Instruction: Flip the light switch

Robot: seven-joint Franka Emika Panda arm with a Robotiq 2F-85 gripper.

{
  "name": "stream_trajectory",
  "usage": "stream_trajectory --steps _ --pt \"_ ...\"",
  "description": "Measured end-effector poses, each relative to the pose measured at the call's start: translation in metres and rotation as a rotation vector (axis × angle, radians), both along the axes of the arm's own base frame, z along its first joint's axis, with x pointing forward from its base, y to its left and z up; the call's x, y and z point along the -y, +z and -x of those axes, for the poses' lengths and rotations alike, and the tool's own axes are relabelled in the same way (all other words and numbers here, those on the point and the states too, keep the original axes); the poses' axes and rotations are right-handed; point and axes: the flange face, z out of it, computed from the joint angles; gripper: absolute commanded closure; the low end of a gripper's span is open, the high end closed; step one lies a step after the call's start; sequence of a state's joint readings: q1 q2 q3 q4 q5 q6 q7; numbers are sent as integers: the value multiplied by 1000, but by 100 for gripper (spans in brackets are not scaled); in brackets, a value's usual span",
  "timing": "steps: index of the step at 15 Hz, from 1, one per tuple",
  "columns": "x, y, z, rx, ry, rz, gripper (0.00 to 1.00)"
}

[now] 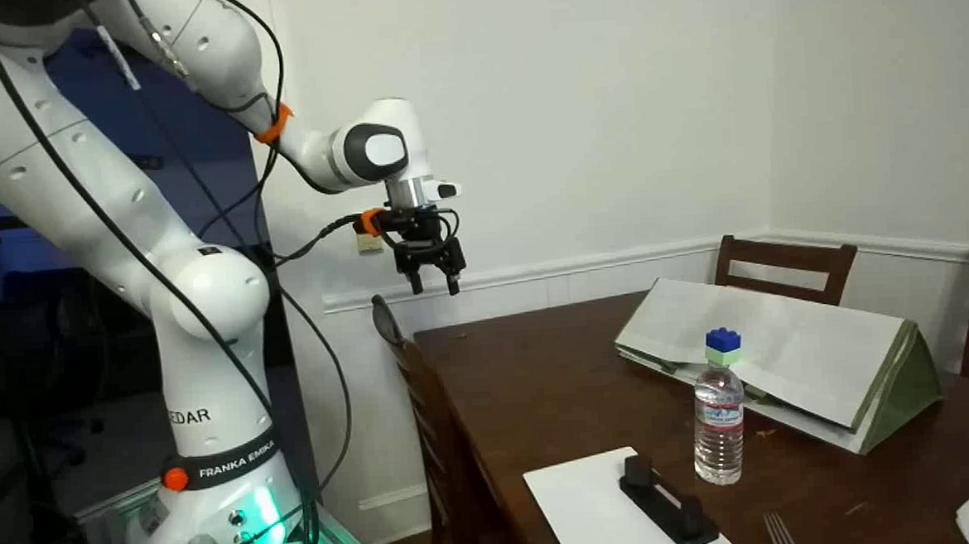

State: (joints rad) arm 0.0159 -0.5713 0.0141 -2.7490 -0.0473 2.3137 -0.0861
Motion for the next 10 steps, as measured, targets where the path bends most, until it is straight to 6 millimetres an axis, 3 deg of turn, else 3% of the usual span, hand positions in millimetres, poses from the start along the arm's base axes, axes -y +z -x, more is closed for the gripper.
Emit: stream_trajectory --steps 8,10 --pt "-1 0 0 1 -7 -8 0" --pt "-17 3 -2 3 -17 -85 0"
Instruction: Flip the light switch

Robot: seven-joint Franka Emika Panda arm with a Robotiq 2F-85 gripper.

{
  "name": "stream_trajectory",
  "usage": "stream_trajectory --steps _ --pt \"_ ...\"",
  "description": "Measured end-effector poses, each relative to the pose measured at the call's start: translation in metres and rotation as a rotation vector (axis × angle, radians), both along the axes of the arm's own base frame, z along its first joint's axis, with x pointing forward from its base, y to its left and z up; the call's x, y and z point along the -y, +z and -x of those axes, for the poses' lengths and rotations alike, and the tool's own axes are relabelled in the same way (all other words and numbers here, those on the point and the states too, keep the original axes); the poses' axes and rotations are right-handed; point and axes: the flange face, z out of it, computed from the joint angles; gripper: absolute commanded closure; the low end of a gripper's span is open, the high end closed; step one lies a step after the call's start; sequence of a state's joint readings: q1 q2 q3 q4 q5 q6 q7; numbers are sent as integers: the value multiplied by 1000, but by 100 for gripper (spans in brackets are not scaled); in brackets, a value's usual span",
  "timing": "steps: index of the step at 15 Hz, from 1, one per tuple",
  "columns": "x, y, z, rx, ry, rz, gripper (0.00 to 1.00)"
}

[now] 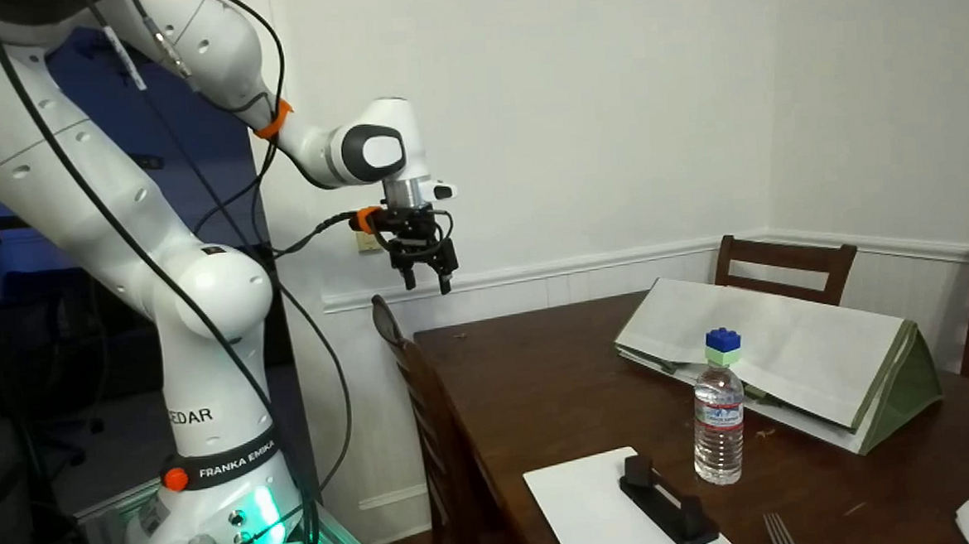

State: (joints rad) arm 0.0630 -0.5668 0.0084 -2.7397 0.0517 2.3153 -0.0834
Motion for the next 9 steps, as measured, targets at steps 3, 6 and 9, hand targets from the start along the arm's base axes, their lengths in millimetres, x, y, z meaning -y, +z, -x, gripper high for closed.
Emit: stream_trajectory --steps 3,6,9 --pt "-42 8 -4 -6 -7 -166 0" --pt "-82 15 -10 -29 -25 -333 0" --pt "-115 20 -19 -42 -54 -501 0"
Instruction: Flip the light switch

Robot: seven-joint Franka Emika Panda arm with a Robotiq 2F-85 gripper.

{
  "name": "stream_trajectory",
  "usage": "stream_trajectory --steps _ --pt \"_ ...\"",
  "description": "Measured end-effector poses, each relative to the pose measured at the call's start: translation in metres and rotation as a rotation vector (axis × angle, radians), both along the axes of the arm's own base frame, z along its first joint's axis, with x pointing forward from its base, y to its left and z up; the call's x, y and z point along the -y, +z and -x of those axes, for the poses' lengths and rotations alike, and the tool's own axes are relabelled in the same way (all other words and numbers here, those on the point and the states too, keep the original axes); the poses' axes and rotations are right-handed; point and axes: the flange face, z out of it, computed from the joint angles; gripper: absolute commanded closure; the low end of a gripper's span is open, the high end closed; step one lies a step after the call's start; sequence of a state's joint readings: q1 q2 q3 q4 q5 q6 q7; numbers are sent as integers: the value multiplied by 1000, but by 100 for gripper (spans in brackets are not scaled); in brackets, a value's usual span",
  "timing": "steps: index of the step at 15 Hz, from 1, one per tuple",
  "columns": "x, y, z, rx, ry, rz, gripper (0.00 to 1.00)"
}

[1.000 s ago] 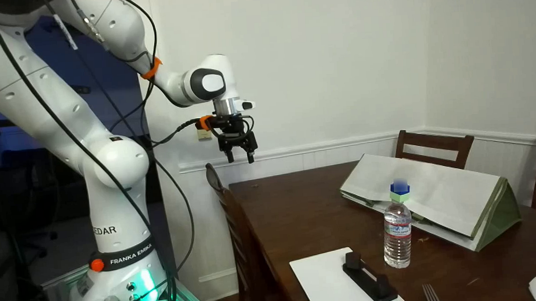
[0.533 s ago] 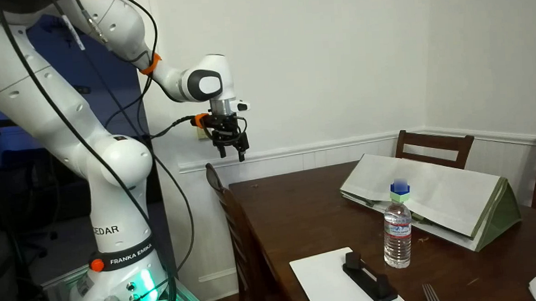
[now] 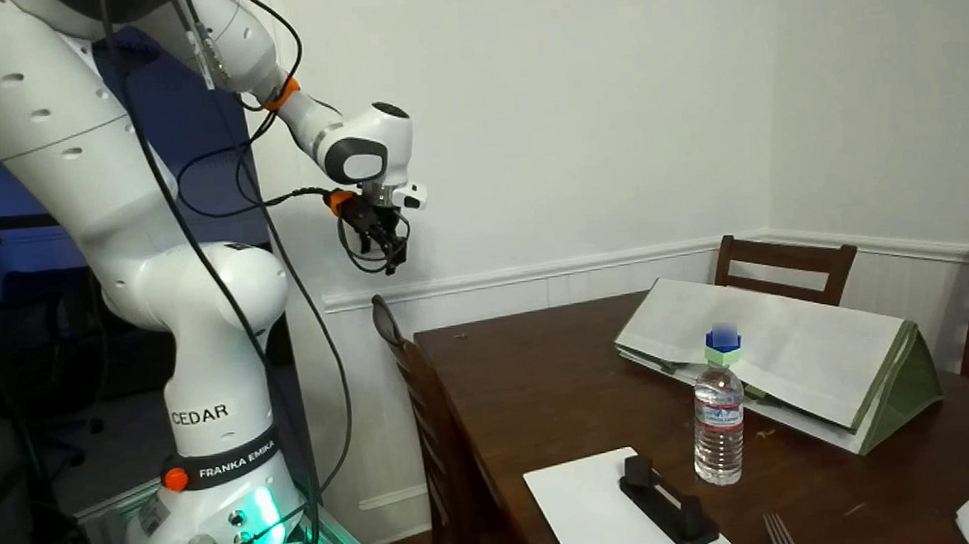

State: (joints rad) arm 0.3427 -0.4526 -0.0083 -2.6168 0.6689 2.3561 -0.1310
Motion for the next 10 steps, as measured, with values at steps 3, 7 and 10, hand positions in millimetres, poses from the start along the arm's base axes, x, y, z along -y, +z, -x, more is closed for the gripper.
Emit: stream_trajectory --steps 3,7,10 --pt "-25 -1 -13 -42 -49 -169 0" --pt "-62 -7 -29 -59 -115 -364 0" --pt "-98 -11 -37 -50 -139 -469 0"
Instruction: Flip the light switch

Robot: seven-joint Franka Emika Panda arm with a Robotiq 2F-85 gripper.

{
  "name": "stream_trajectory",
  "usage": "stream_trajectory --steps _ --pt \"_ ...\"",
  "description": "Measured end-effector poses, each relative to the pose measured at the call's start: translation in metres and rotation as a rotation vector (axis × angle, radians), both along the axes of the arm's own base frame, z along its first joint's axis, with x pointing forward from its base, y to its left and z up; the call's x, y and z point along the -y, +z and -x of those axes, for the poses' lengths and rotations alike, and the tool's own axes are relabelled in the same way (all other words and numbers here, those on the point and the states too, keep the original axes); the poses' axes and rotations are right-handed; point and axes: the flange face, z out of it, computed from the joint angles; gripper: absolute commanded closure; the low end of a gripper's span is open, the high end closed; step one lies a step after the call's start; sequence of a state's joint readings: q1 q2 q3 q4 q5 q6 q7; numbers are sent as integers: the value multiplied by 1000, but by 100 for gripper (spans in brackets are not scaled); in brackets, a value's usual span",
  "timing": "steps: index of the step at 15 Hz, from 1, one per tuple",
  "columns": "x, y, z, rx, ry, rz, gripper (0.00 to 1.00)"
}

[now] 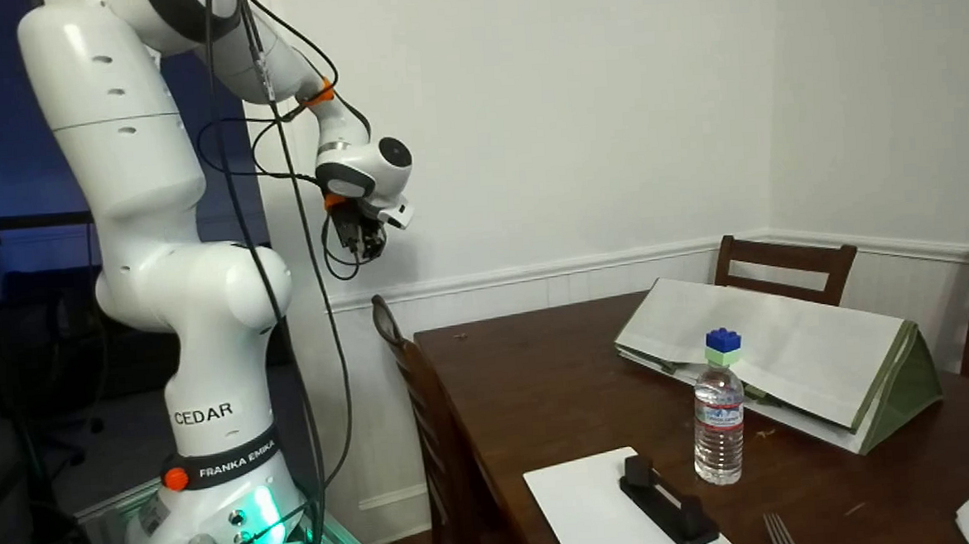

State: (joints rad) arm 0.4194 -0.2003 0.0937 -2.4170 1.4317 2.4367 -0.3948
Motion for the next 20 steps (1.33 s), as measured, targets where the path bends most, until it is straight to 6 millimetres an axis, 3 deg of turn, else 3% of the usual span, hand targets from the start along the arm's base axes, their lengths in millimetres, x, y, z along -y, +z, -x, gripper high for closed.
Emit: stream_trajectory --steps 1,2,3,6,13,20 --pt "-13 -2 -2 4 -7 -29 0" --pt "-25 -3 -4 8 -16 -55 25" --pt "-37 -5 -7 12 -29 -78 26" --pt "-62 -8 -18 32 -91 -138 47" --pt "-92 -11 -57 102 -231 -270 97" --pt "-140 -22 -68 96 -212 -400 99"
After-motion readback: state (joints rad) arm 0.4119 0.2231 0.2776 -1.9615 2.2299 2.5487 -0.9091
